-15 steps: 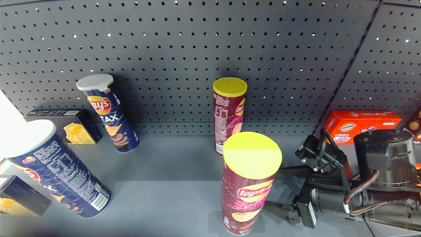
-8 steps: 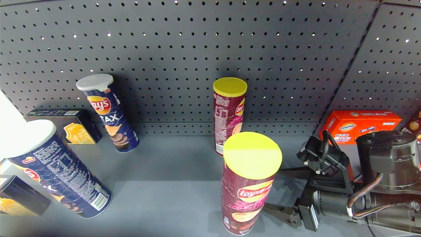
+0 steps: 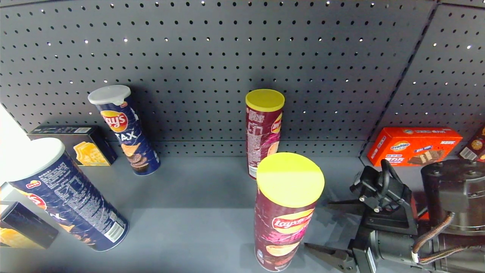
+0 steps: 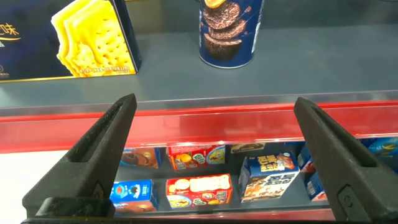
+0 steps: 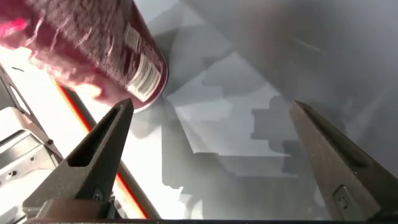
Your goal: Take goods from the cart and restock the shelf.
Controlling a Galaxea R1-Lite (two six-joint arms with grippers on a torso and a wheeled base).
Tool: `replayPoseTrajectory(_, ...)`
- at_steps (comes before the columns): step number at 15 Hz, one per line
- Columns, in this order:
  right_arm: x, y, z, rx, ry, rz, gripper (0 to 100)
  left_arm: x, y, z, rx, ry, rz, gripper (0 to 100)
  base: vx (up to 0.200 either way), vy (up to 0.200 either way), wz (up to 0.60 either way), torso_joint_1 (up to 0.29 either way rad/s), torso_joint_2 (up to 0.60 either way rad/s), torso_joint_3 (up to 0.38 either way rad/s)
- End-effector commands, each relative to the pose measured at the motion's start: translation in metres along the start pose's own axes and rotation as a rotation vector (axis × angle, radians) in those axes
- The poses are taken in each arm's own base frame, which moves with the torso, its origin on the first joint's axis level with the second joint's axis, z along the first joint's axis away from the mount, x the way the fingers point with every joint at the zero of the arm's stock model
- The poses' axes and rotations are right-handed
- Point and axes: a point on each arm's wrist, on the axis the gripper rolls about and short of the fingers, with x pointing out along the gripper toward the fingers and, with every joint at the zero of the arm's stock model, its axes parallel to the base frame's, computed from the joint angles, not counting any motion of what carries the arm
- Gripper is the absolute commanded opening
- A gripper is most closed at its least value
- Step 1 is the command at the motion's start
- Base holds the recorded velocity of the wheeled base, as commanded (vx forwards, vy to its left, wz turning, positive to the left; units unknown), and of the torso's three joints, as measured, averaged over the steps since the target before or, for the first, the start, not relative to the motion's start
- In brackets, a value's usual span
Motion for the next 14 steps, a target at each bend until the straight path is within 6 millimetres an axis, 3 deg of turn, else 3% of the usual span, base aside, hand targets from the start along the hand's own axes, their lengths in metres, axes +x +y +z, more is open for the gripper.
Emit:
replayPoseTrajectory(1, -0.003, 0.001, 0.003, -0.003, -0.016, 0.001, 100, 0.0, 0.0, 0.0, 0.0, 0.0, -0.001, 100, 0.0, 0.0, 0.0, 0.0, 0.0, 0.0)
replayPoseTrajectory(14, 0.012, 0.007, 0.007, -0.019, 0.002, 0.038, 100, 0.0, 0.0, 0.0, -0.001, 0.0, 0.001, 100, 0.0, 0.0, 0.0, 0.0, 0.0, 0.0)
